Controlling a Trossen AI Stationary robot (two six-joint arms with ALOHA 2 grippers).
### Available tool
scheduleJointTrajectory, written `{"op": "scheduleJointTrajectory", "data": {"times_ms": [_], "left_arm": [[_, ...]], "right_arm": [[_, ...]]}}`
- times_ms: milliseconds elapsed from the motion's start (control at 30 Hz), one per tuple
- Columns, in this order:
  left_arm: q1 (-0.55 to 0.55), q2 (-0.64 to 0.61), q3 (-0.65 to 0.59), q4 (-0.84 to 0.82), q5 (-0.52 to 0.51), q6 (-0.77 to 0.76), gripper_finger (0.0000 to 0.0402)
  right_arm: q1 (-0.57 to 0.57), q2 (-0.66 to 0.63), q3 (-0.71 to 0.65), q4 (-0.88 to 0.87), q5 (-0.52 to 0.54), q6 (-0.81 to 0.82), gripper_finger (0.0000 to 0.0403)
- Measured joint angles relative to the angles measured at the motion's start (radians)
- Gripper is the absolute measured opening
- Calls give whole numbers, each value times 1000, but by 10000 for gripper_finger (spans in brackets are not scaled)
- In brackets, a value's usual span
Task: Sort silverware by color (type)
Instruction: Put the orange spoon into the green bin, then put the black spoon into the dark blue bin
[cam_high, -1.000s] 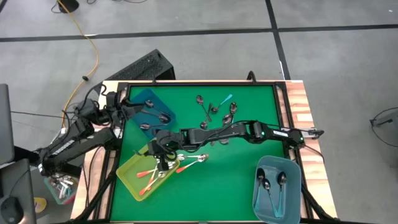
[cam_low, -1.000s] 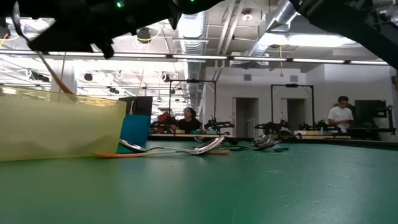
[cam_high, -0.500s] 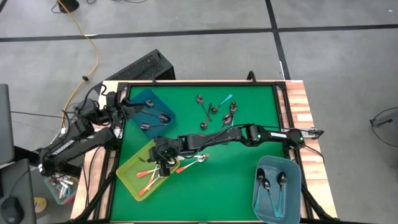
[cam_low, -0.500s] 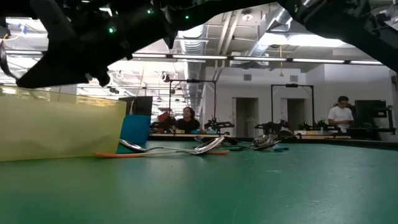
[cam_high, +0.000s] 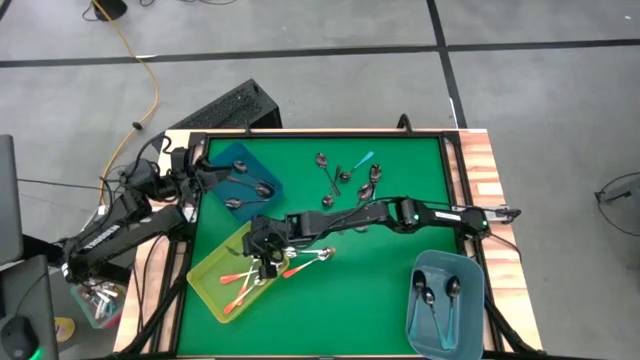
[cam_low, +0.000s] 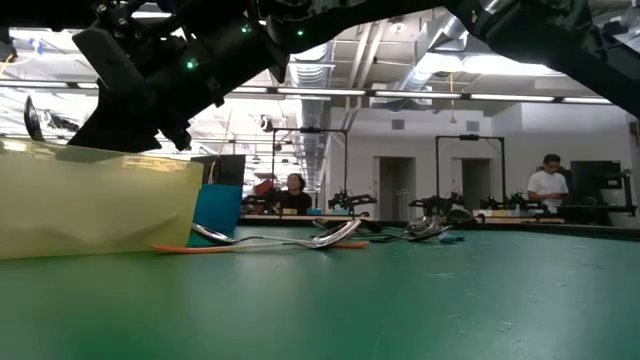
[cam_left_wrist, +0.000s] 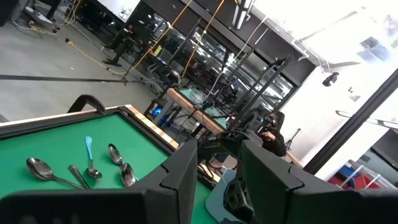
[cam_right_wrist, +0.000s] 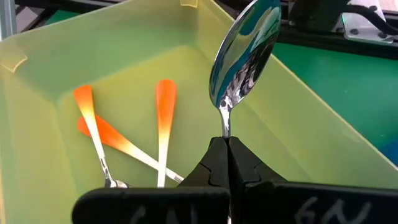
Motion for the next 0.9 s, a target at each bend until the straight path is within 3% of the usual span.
{"op": "scheduleJointTrajectory", "data": {"times_ms": [433, 900], "left_arm": [[0, 0, 0, 0, 0, 1, 110], [0, 0, 0, 0, 0, -6, 110]], "right_arm": [[-3, 15, 0, 0, 0, 0, 6], [-3, 15, 0, -16, 0, 7, 62]]}}
